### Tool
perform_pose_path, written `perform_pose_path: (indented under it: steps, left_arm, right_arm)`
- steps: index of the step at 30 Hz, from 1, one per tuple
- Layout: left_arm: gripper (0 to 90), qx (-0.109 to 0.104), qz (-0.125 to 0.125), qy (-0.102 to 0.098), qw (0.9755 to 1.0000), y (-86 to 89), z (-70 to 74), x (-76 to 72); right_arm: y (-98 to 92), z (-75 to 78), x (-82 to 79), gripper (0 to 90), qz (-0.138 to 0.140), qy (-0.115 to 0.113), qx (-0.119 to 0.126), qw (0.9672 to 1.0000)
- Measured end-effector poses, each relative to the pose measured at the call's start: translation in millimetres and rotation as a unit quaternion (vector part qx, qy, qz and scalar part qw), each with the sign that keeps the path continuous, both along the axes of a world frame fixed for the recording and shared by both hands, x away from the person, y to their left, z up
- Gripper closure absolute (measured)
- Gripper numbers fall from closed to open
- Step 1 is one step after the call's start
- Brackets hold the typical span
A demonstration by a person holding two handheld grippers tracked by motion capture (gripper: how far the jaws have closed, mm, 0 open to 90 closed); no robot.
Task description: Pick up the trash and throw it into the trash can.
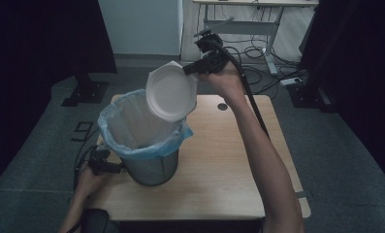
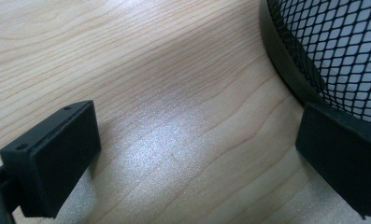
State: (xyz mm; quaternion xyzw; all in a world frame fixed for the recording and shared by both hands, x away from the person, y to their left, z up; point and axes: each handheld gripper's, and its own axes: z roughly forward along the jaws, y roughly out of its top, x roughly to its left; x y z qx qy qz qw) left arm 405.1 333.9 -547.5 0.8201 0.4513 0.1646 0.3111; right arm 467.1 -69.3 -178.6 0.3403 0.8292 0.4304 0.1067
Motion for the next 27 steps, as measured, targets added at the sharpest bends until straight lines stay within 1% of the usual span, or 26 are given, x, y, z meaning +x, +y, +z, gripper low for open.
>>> perform_pose_path:
  steps: [5,7,8,10,11,14,15,16,17,18,20,21,22,23,24,25,27]
  left_arm:
    - [0.0,0.000,0.000,0.000,1.0000,0.0,0.0,0.0]
    - [0.0,0.000,0.000,0.000,1.0000,-0.1,-0.1,0.0]
    - [0.0,0.000,0.000,-0.001,1.0000,-0.1,-0.1,0.0]
    - [0.0,0.000,0.000,0.000,1.0000,0.0,0.0,0.1]
    - [0.0,0.000,0.000,-0.001,1.0000,0.0,-0.1,0.2]
    - [0.0,0.000,0.000,0.000,1.0000,0.0,-0.1,0.2]
    - [0.0,0.000,0.000,0.000,1.0000,0.0,-0.1,0.2]
    - [0.0,0.000,0.000,0.000,1.0000,0.0,-0.1,0.2]
    - [0.0,0.000,0.000,0.000,1.0000,0.0,-0.1,0.2]
    - [0.0,0.000,0.000,-0.001,1.0000,0.0,-0.1,0.2]
    - [0.0,0.000,0.000,0.000,1.0000,0.0,-0.1,0.2]
    - [0.0,0.000,0.000,-0.001,1.0000,0.0,-0.1,0.2]
    - [0.0,0.000,0.000,0.000,1.0000,0.0,-0.1,0.2]
    - [0.0,0.000,0.000,0.000,1.0000,0.0,-0.1,0.2]
    - [0.0,0.000,0.000,0.000,1.0000,0.0,-0.1,0.2]
    - [0.0,0.000,0.000,0.000,1.0000,0.0,-0.1,0.2]
    - [0.0,0.000,0.000,0.000,1.0000,0.0,-0.1,0.2]
  right_arm:
    - [24.8,-14.2,1.7,83.4,0.020,0.003,-0.010,0.9998]
    - [27.9,-16.5,2.0,83.4,0.023,0.002,-0.012,0.9997]
    - [37.6,-24.2,2.5,83.4,0.029,0.002,-0.017,0.9994]
    - [40.3,-26.5,2.5,83.3,0.032,0.003,-0.018,0.9993]
    - [47.1,-32.3,2.5,83.3,0.036,0.002,-0.021,0.9991]
    - [56.9,-40.6,1.9,83.3,0.045,-0.003,-0.027,0.9986]
    - [56.9,-40.6,1.9,83.3,0.045,-0.003,-0.027,0.9986]
    - [62.9,-46.7,1.3,83.3,0.053,-0.005,-0.029,0.9982]
    - [62.9,-46.7,1.3,83.3,0.053,-0.005,-0.029,0.9982]
    - [68.5,-53.5,0.6,83.3,0.058,-0.004,-0.031,0.9978]
    - [72.7,-60.3,0.5,83.2,0.061,-0.004,-0.037,0.9975]
    - [72.7,-60.3,0.5,83.2,0.061,-0.004,-0.037,0.9975]
    - [74.4,-64.2,0.7,83.2,0.063,-0.005,-0.041,0.9972]
    - [77.7,-72.5,0.6,83.2,0.066,-0.005,-0.045,0.9968]
    - [77.7,-72.5,0.6,83.2,0.066,-0.005,-0.045,0.9968]
    - [80.3,-79.3,-0.2,83.3,0.068,-0.007,-0.050,0.9964]
    - [81.2,-81.8,-0.6,83.2,0.070,-0.007,-0.051,0.9962]
